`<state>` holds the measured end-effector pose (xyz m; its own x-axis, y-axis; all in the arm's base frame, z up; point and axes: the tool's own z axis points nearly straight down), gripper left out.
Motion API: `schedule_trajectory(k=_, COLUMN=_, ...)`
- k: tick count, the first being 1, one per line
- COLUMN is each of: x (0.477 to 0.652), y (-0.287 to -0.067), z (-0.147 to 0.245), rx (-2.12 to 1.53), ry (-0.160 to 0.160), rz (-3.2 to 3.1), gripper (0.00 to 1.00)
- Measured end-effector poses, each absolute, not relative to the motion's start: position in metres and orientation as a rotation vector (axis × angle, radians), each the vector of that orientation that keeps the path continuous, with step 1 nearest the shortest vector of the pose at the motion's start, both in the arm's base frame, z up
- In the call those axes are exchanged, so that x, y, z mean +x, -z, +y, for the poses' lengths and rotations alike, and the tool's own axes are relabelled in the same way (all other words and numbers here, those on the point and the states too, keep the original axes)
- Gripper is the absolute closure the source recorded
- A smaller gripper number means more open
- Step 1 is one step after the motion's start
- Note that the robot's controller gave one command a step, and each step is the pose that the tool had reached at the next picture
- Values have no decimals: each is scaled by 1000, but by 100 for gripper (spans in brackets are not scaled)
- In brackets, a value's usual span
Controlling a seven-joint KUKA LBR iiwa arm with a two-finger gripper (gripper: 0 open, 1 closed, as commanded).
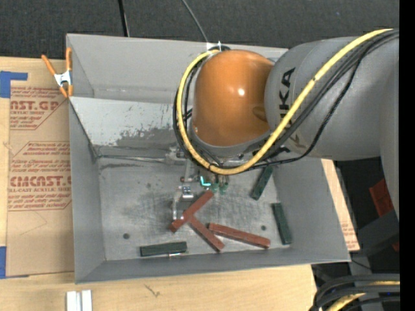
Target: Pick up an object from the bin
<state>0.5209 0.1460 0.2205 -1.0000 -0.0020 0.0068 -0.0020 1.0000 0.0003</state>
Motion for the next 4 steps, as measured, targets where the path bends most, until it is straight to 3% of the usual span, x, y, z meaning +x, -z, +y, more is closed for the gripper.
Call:
schedule_trajectory(k=1, x=523, y=-225, z=145, rx=1, ry=2, rz=-3143, gripper=0)
schedule_trajectory(k=2, x=526, y=-169, z=120, rx=114, ry=2, rz=-3146, gripper=0)
schedule_trajectory(k=3, x=522, y=-73, z=111, rx=-10, ry=4, rz=-3135, gripper=100)
schedule_trajectory(k=4, x=522, y=-73, z=111, rx=-10, ry=4, rz=-3136, gripper=100)
